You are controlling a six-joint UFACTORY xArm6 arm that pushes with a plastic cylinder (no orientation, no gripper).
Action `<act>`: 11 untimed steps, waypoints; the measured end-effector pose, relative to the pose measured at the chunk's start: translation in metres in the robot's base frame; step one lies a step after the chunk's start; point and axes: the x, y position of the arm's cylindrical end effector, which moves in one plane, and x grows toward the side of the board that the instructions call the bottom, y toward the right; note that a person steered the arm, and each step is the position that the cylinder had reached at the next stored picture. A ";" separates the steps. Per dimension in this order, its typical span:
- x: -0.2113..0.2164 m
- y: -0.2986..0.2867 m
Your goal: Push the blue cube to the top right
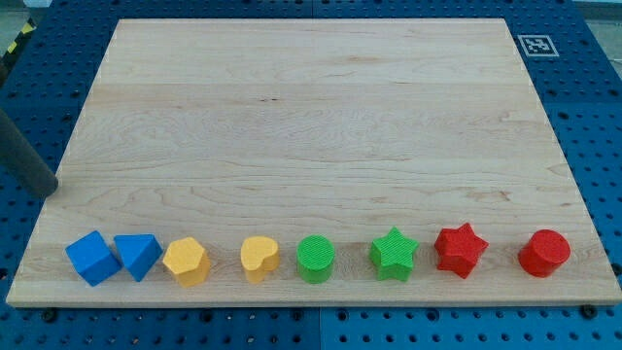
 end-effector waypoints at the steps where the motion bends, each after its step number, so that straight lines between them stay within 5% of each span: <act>1: 0.072 0.000; 2: 0.109 0.003; 6: 0.111 0.095; 11: -0.019 0.099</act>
